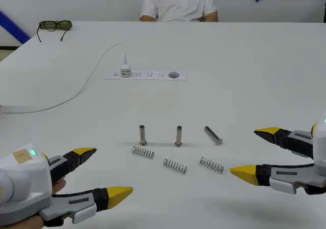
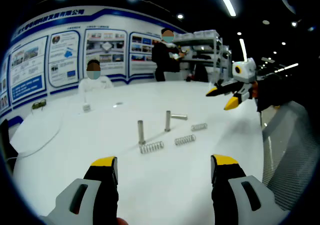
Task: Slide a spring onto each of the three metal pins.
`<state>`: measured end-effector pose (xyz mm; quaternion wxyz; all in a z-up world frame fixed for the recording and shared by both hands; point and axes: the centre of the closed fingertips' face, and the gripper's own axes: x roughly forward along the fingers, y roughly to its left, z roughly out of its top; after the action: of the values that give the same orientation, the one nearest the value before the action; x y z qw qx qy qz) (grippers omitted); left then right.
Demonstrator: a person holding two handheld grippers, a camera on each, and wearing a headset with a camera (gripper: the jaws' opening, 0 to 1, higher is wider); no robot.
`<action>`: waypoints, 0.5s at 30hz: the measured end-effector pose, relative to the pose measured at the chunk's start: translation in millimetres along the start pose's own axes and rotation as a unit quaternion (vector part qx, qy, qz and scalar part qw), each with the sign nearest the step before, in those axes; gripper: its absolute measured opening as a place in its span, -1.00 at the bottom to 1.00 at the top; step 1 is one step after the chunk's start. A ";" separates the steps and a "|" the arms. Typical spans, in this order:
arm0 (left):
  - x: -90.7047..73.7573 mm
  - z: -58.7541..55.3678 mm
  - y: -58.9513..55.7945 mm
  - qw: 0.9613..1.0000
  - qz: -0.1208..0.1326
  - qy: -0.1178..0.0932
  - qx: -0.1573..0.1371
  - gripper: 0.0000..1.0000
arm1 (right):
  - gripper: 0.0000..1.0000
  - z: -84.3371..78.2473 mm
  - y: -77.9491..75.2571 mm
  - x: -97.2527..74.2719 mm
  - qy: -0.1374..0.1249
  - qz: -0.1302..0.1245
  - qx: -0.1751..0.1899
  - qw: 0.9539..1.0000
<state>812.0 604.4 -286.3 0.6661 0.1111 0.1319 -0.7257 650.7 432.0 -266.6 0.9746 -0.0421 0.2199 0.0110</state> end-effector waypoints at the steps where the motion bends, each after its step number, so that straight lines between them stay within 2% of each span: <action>1: 0.3 -0.1 -0.6 1.000 0.000 0.000 0.000 0.54 | 0.35 -0.3 0.2 0.1 0.001 0.000 0.000 1.000; 7: 2.9 -1.3 -6.1 1.000 -0.004 0.001 0.000 0.55 | 0.34 -1.9 -1.8 0.5 0.004 0.000 0.004 1.000; 15: 2.7 -1.1 -4.3 1.000 -0.002 -0.002 -0.003 0.55 | 0.30 -1.1 -7.6 3.1 0.010 -0.004 0.004 1.000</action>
<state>807.5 602.5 -288.1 0.6649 0.1072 0.1331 -0.7271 653.4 424.4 -268.4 0.9725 -0.0393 0.2296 0.0058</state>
